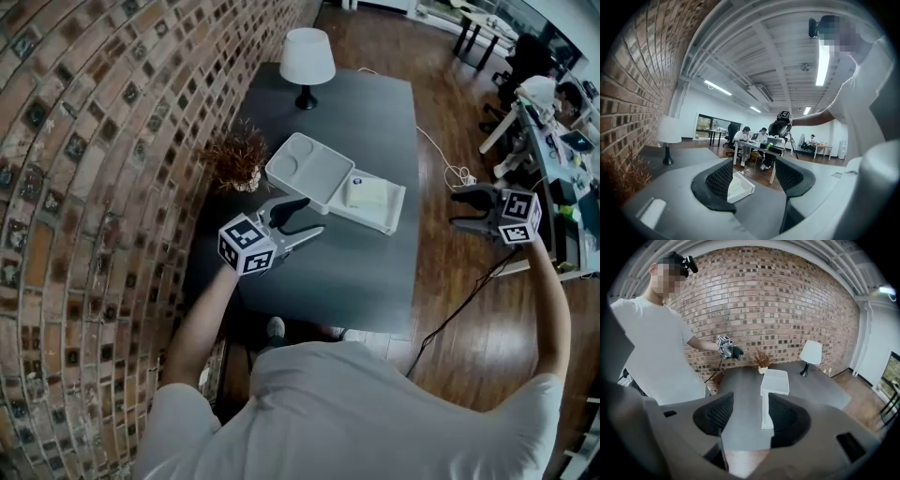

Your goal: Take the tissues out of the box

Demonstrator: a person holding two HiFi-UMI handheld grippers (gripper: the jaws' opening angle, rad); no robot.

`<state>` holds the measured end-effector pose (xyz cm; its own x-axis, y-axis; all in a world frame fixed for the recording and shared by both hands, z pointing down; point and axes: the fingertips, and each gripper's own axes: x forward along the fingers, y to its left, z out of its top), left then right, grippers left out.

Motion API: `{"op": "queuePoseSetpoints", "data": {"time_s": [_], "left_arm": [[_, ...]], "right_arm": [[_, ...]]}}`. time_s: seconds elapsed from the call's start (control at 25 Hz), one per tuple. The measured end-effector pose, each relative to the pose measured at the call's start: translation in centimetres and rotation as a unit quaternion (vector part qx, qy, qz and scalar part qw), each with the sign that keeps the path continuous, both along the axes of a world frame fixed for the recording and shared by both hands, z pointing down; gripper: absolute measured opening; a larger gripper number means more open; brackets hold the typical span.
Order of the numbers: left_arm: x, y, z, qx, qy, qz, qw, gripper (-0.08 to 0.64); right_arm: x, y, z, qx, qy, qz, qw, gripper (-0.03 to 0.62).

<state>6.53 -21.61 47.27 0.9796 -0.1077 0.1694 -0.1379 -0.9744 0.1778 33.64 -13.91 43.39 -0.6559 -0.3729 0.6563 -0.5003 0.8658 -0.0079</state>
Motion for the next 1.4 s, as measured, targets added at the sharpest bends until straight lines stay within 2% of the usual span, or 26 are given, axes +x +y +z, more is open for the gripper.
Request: {"op": "queuePoseSetpoints", "data": {"time_s": [0.6,0.68,1.04,1.08,1.12,1.4], "left_arm": [[-1.8,0.7,0.1,-0.006,0.010,-0.031,0.9994,0.299],[-2.0,0.6,0.2,-0.007,0.012,-0.037,0.9992,0.299],[-2.3,0.8,0.2,-0.009,0.021,-0.055,0.9982,0.299],[-2.4,0.8,0.2,-0.008,0.019,-0.057,0.9981,0.299],[-2.4,0.8,0.3,-0.006,0.018,-0.060,0.9980,0.299],[-2.5,0.9,0.5,0.000,0.017,-0.069,0.9975,0.299]], "right_arm": [[0.7,-4.9,2.9,-0.018,0.050,0.001,0.999,0.261],[1.1,-5.5,3.9,-0.023,0.056,0.000,0.998,0.311],[1.2,-8.3,6.8,-0.041,0.083,-0.013,0.996,0.313],[1.0,-8.5,7.1,-0.044,0.086,-0.016,0.995,0.365],[0.9,-8.8,7.5,-0.046,0.090,-0.020,0.995,0.389],[0.3,-10.8,10.6,-0.055,0.124,-0.035,0.990,0.389]]}}
